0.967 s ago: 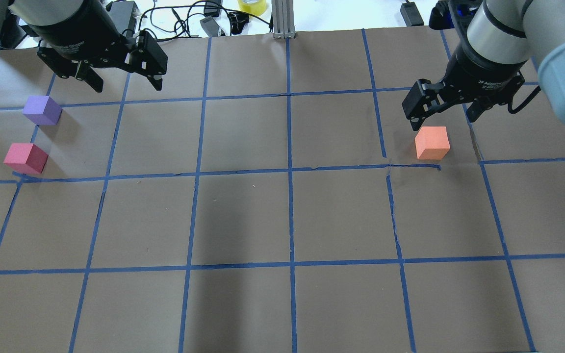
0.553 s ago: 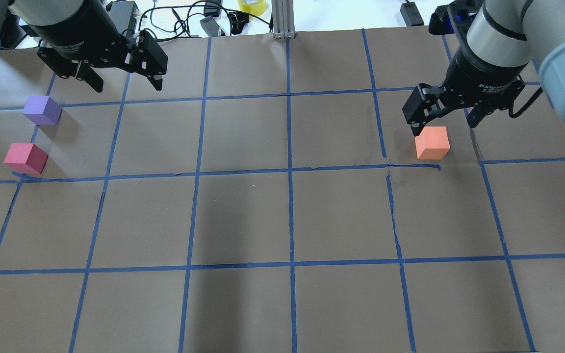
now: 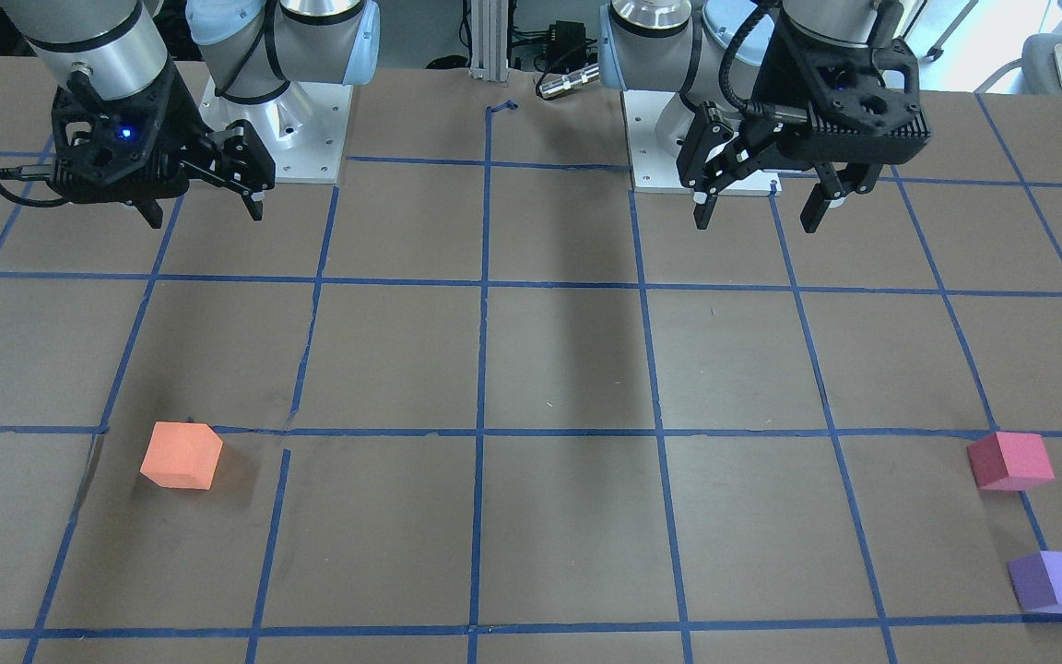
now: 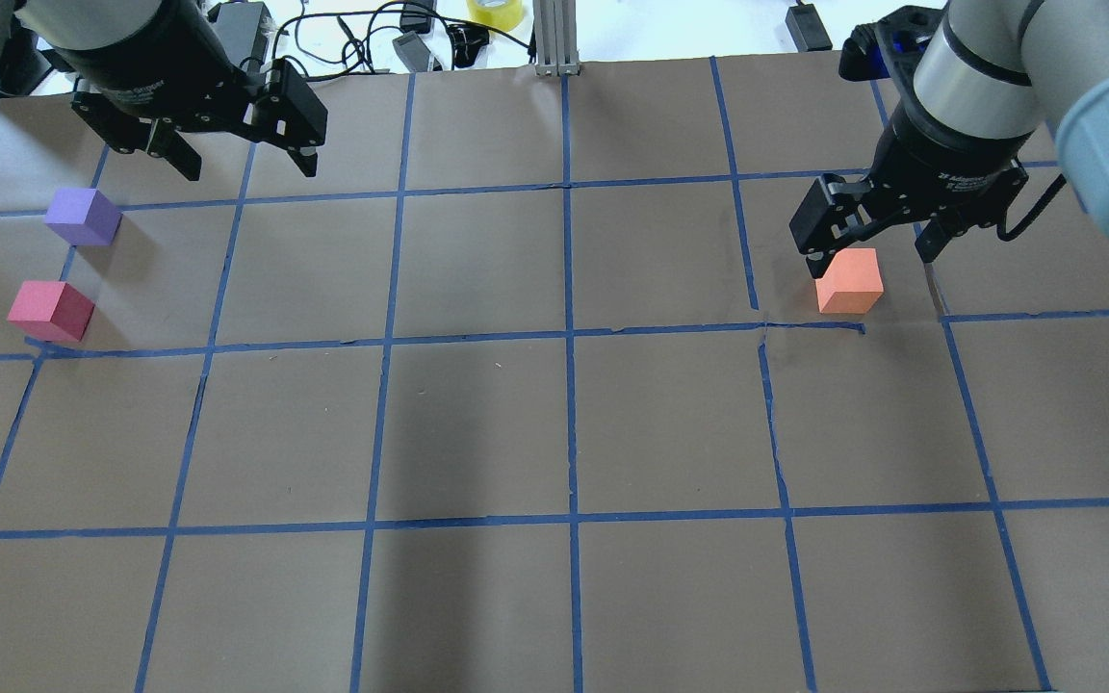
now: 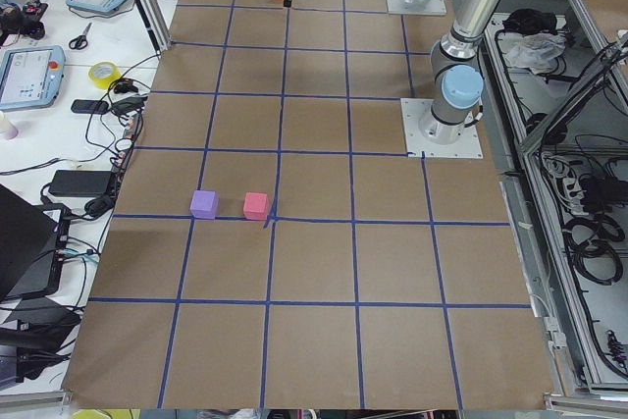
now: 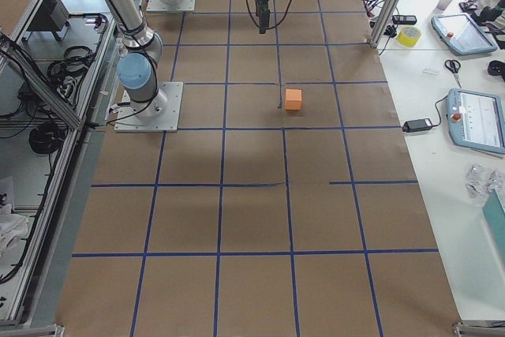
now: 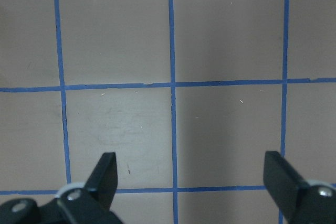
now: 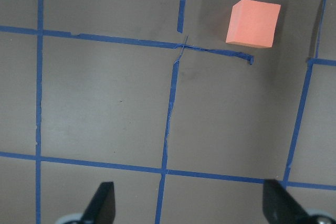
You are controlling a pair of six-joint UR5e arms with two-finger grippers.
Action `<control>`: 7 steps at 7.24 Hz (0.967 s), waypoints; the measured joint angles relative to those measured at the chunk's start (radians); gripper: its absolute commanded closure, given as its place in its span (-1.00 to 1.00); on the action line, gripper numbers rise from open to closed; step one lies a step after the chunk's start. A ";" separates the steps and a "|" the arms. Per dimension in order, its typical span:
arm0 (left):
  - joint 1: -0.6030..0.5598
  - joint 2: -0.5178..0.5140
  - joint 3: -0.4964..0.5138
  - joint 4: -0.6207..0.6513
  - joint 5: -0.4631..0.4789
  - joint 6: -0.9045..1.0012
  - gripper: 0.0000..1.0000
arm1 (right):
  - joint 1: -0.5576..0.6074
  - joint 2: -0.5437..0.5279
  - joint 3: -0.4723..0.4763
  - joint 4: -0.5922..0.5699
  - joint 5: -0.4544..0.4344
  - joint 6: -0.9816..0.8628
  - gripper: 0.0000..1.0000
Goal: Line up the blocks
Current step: 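Lower the right gripper onto the orange cube and close it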
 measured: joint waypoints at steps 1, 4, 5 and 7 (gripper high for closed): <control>0.000 0.000 0.000 0.000 0.000 0.000 -1.00 | -0.020 0.012 0.000 -0.035 0.003 -0.011 -1.00; 0.000 0.000 0.000 0.000 0.000 0.000 -1.00 | -0.085 0.083 0.001 -0.127 -0.003 -0.057 -1.00; 0.000 0.000 -0.001 -0.002 0.000 0.000 -1.00 | -0.103 0.145 0.001 -0.156 -0.004 -0.061 -1.00; 0.000 0.001 -0.001 -0.003 0.000 0.000 -1.00 | -0.123 0.279 0.001 -0.293 -0.005 -0.079 -1.00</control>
